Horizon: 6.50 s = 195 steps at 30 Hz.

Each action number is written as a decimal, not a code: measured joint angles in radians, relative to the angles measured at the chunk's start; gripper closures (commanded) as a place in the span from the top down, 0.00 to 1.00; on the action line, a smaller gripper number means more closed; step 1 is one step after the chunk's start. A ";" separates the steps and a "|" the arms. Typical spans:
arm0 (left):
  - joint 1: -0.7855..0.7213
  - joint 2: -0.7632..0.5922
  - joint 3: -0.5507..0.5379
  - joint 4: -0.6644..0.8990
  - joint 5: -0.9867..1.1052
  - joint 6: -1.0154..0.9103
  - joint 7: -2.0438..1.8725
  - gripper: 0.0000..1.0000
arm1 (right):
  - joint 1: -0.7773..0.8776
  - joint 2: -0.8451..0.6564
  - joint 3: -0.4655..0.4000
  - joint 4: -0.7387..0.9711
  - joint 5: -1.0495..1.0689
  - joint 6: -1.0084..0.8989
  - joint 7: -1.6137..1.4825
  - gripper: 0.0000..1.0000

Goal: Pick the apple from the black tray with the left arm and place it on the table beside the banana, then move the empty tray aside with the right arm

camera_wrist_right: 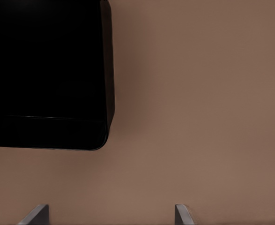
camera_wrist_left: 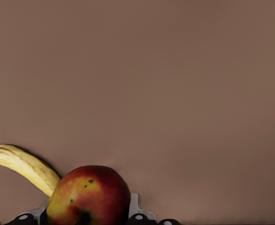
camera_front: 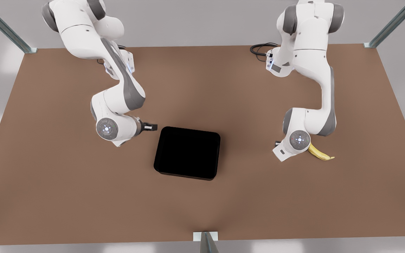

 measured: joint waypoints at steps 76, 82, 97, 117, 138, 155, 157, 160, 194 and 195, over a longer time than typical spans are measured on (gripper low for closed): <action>0.560 -0.241 -0.409 0.355 -0.119 -0.359 0.050 1.00 | 0.056 0.359 0.039 0.054 -0.259 0.481 0.138 0.33; 0.558 -0.240 -0.410 0.355 -0.118 -0.358 0.046 1.00 | 0.056 0.359 0.039 0.054 -0.259 0.480 0.134 0.26; 0.557 -0.240 -0.410 0.355 -0.118 -0.358 0.039 1.00 | 0.056 0.302 0.045 0.063 -0.257 0.423 0.127 0.22; 0.557 -0.239 -0.411 0.355 -0.117 -0.358 0.035 1.00 | 0.049 0.199 0.045 0.157 -0.229 0.192 0.091 0.15; 0.552 -0.237 -0.411 0.355 -0.117 -0.358 0.032 1.00 | 0.013 0.157 -0.227 0.315 -0.181 -0.165 -0.159 0.14; 0.552 -0.237 -0.411 0.354 -0.117 -0.358 0.031 1.00 | -0.008 0.268 -0.415 0.344 -0.177 -0.064 -0.538 0.14; 0.552 -0.237 -0.411 0.354 -0.117 -0.358 0.031 1.00 | -0.016 0.286 -0.418 0.344 -0.176 -0.029 -0.582 0.14; 0.552 -0.237 -0.412 0.354 -0.117 -0.358 0.031 1.00 | -0.019 0.302 -0.418 0.343 -0.174 0.015 -0.641 0.14; 0.541 -0.197 -0.414 0.386 -0.097 -0.344 0.033 1.00 | 0.114 0.033 -0.184 0.343 -0.190 -0.028 -0.762 1.00; 0.541 -0.197 -0.414 0.386 -0.097 -0.344 0.033 1.00 | 0.112 0.030 -0.184 0.341 -0.197 -0.040 -0.742 1.00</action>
